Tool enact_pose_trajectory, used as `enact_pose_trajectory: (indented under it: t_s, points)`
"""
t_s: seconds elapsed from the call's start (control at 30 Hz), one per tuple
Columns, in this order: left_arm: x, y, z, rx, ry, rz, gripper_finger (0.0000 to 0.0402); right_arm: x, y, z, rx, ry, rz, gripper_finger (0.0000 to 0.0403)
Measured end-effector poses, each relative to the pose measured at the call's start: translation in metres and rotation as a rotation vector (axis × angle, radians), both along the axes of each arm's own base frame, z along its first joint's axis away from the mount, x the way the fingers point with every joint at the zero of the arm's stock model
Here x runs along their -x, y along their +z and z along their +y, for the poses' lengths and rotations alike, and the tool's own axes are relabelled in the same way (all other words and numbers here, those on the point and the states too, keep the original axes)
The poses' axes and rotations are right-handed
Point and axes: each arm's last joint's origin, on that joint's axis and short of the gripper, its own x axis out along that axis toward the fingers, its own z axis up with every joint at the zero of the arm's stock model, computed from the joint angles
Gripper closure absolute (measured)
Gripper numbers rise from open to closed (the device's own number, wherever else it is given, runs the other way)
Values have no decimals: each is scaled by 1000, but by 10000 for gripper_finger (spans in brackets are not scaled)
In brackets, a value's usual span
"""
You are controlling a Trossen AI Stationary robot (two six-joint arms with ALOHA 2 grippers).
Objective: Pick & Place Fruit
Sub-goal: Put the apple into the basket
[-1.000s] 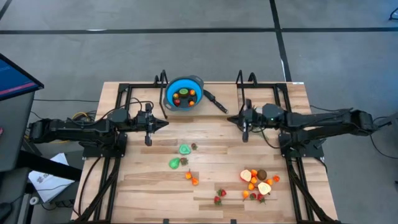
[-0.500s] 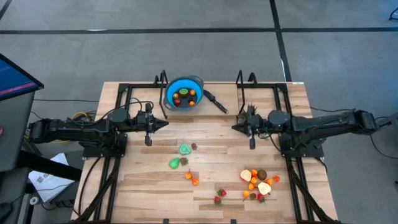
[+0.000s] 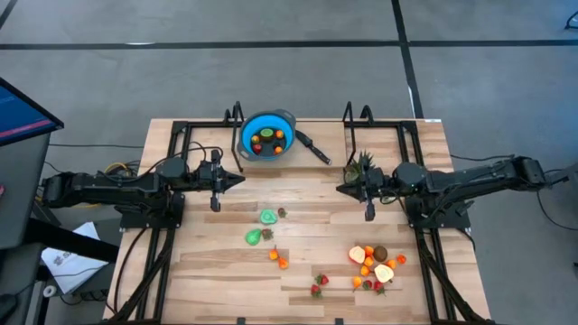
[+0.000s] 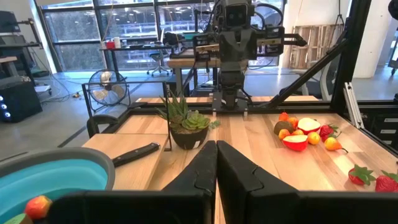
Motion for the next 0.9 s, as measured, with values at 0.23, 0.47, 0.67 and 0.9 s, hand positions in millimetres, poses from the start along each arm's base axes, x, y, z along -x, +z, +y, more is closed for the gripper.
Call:
enact_pose_trajectory:
  t_s: [0.23,0.47,0.67,0.9]
  points:
    - [0,0,0,-8,0,0,399,0,-1,-6,-182,-46,7,402]
    - [0,0,0,-10,1,0,399,-1,-2,-9,-293,-99,152,402]
    - [0,0,0,-10,1,1,399,1,2,-6,-296,-126,270,403]
    - [0,0,0,-11,1,1,399,2,2,5,-290,-66,287,401]
